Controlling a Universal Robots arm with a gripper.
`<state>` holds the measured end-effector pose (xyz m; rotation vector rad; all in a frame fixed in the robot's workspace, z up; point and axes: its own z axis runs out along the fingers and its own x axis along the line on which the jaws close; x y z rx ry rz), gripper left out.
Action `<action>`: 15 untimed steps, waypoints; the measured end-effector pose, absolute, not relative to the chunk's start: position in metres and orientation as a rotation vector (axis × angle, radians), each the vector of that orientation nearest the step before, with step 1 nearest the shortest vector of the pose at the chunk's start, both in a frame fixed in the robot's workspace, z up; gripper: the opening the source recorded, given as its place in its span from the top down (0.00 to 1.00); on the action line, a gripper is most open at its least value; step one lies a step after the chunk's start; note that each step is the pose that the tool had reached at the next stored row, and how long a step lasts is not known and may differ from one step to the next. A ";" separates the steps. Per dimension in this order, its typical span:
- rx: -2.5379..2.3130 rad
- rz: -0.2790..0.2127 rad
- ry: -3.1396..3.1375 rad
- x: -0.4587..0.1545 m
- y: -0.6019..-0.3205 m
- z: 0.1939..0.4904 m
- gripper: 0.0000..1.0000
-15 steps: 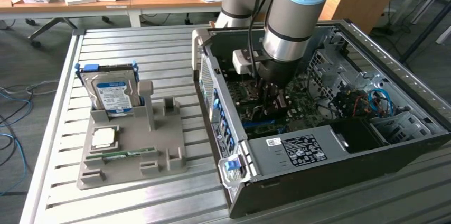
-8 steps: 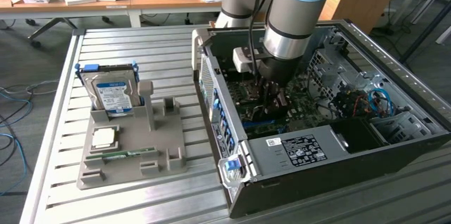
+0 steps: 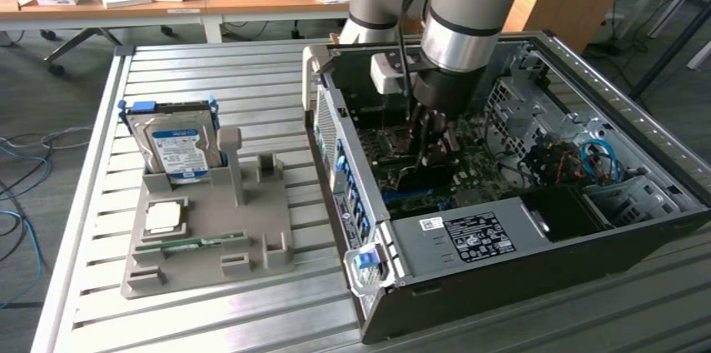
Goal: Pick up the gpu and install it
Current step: 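Insert the gpu into the slot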
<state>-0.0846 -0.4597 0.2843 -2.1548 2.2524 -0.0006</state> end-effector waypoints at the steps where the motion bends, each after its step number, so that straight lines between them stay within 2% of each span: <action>1: -2.155 -0.001 2.252 -0.085 -0.460 0.289 0.60; 15: -2.155 -0.001 2.252 -0.085 -0.460 0.339 0.60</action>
